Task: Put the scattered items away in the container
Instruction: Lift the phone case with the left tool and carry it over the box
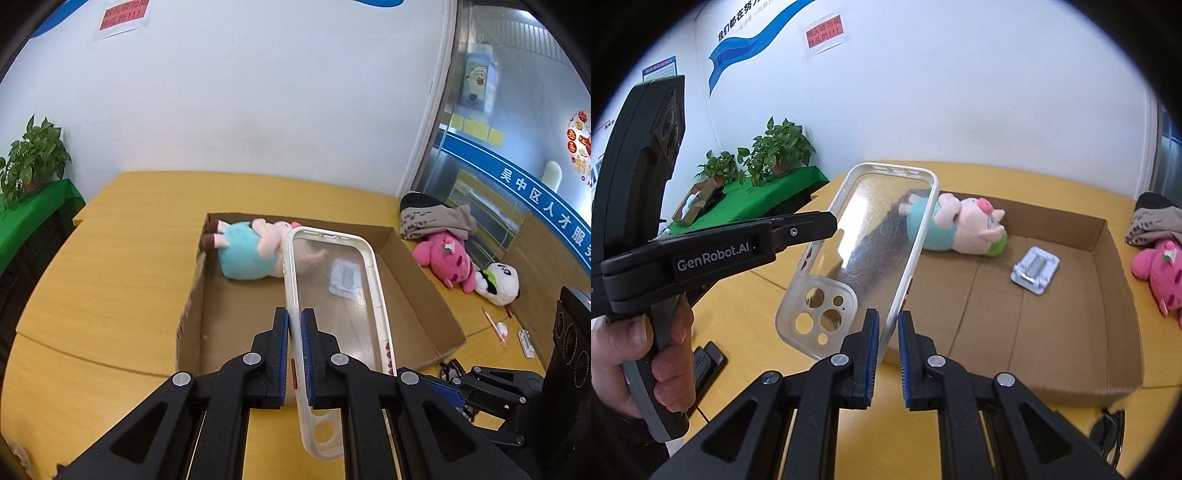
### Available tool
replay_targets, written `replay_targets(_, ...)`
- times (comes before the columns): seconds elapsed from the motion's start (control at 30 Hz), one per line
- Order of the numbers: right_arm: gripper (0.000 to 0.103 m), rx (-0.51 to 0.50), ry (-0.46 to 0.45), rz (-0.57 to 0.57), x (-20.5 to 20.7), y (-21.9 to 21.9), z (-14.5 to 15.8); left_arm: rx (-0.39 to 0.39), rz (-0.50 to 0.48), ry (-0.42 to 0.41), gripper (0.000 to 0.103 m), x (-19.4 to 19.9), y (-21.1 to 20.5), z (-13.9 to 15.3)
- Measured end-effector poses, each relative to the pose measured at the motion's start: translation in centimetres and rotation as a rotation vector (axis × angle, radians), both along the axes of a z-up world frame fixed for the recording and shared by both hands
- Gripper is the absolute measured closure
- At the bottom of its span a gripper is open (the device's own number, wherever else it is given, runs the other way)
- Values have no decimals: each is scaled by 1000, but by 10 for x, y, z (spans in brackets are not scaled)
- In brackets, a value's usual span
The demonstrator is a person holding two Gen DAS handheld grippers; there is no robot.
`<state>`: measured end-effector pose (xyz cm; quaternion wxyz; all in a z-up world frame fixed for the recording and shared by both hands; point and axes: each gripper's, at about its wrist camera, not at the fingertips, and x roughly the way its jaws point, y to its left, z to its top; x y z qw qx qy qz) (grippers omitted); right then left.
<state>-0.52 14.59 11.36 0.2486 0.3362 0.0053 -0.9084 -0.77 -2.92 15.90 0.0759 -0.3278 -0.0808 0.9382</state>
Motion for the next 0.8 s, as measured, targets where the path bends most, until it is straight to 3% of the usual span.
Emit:
replay_targets(0.2, 93, -5, -45, 6, -53, -18, 6, -19, 17, -29, 97, -51, -22, 5)
replay_targets(0.33, 93, 8, -100, 2, -85, -29, -4, -15, 32, -91, 98, -90, -33, -8)
replay_targets(0.47, 93, 0, -196, -7, -113, -33, -28, 4, 47, -174, 98, -117, -42, -33)
replay_targets(0.8, 92, 7, -440, -37, -164, -42, -105, -79, 83, -390, 99, -169, -36, -110)
